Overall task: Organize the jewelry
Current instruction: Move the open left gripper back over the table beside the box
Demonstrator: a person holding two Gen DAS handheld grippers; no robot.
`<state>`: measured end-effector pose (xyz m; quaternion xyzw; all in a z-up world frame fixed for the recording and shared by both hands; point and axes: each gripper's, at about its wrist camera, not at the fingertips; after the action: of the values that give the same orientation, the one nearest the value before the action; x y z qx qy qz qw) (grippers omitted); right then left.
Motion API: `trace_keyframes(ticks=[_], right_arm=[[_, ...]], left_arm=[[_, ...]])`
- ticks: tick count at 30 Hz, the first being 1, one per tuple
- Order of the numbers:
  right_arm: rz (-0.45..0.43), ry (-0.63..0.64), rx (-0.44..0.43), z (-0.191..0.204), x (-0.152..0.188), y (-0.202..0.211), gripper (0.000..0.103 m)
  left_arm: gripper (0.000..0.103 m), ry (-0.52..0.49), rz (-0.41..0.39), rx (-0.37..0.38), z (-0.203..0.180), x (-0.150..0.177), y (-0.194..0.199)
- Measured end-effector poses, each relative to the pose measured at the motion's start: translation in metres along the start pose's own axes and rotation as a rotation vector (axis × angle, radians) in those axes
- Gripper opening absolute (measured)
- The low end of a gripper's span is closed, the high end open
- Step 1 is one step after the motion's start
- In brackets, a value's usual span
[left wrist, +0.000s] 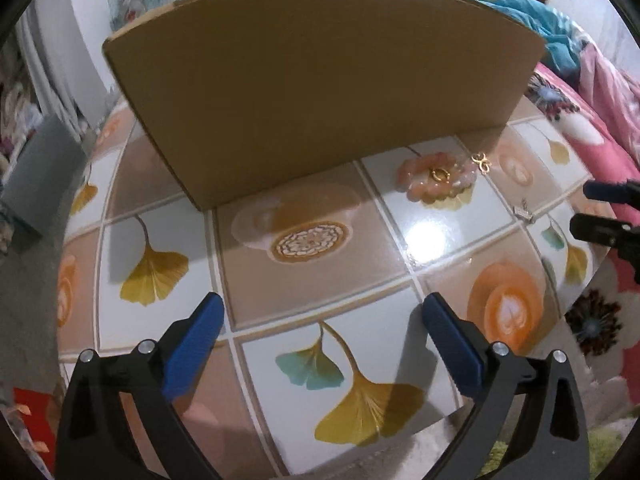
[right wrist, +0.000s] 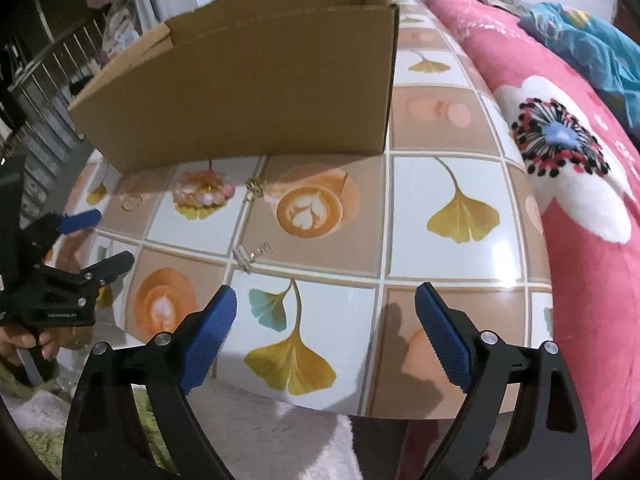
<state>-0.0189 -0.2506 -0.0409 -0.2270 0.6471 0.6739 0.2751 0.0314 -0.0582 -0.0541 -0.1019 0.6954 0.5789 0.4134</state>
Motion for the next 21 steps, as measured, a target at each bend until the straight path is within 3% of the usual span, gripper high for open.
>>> trace_keyframes(ticks=[12, 21], right_arm=[[0.046, 0.094, 0.072, 0.010, 0.013, -0.012, 0.095], [0.072, 0.071, 0.069, -0.001, 0.005, -0.022, 0.095]], left_arm=[[0.098, 0.001, -0.015, -0.001, 0.005, 0.005, 0.003], [0.098, -0.003, -0.001, -0.002, 0.002, 0.002, 0.000]])
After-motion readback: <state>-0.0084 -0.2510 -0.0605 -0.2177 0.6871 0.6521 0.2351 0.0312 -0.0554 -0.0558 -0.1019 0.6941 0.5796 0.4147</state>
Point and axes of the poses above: each gripper's, at about its wrist camera, not at the fingertips, and y roughly against the way its jaws point, z to its left, x to its underside, and after that the axes turned 14 degrees about -z, right-handed
